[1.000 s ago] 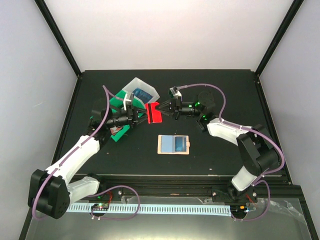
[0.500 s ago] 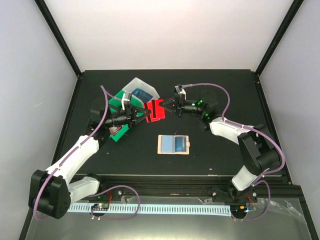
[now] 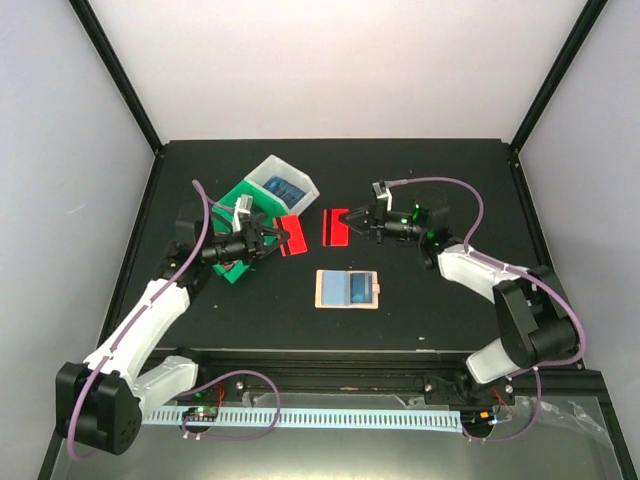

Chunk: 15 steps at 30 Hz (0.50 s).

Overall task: Put the credit cards into the card holder
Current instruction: Pick up the credit card from the storage box, then insert the credit card into the card holder.

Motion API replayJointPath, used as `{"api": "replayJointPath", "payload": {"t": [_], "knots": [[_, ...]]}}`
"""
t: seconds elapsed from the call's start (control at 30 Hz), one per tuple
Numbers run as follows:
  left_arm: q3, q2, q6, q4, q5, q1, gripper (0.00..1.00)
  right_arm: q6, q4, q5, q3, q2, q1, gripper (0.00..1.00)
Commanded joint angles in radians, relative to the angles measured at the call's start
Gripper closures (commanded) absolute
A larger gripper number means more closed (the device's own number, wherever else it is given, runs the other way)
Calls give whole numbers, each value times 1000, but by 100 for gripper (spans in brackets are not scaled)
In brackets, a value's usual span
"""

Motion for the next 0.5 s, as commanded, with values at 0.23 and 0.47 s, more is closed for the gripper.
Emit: {"api": "replayJointPath", "payload": {"t": [0.23,0.47], "knots": [[-6,171,305,-166,-155,-148,98,-487,-434,204,-203,-70,-19,99],[-1,330,285,-88,-178,-236,98,-469,-343,162,-242,83,-7,99]]}}
